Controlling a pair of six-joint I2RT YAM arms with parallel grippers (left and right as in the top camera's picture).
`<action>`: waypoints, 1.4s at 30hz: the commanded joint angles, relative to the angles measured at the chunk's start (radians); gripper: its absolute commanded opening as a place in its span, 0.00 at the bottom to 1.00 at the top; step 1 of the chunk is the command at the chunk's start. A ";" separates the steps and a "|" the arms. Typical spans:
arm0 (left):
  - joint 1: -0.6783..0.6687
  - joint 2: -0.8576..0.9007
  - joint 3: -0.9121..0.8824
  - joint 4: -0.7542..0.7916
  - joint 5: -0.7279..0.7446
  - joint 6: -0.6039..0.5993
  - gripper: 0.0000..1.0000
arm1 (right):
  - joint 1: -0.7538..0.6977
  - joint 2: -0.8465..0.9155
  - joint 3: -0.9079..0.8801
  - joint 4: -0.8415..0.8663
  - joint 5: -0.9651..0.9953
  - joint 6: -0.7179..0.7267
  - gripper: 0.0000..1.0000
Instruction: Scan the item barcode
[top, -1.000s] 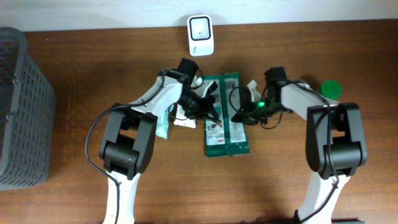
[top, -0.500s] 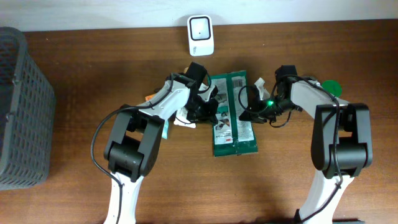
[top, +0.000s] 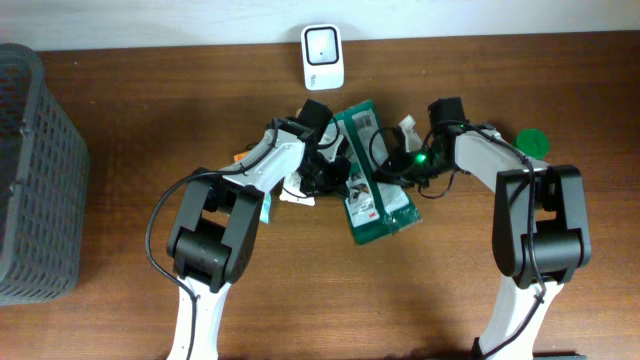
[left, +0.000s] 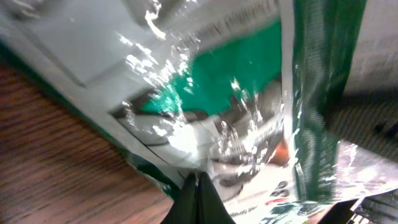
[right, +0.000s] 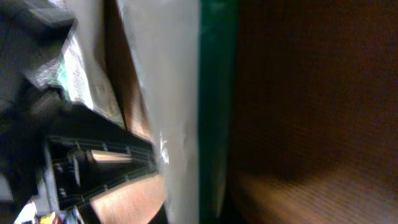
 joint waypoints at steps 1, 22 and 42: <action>-0.003 0.009 -0.016 -0.003 -0.018 -0.010 0.00 | -0.001 -0.007 0.026 0.095 -0.043 0.096 0.26; -0.003 0.009 -0.016 -0.005 -0.014 -0.010 0.00 | -0.130 0.031 -0.049 -0.193 0.063 -0.311 0.54; -0.016 0.009 -0.016 0.025 0.047 -0.029 0.00 | -0.018 0.068 -0.048 -0.085 -0.147 -0.280 0.15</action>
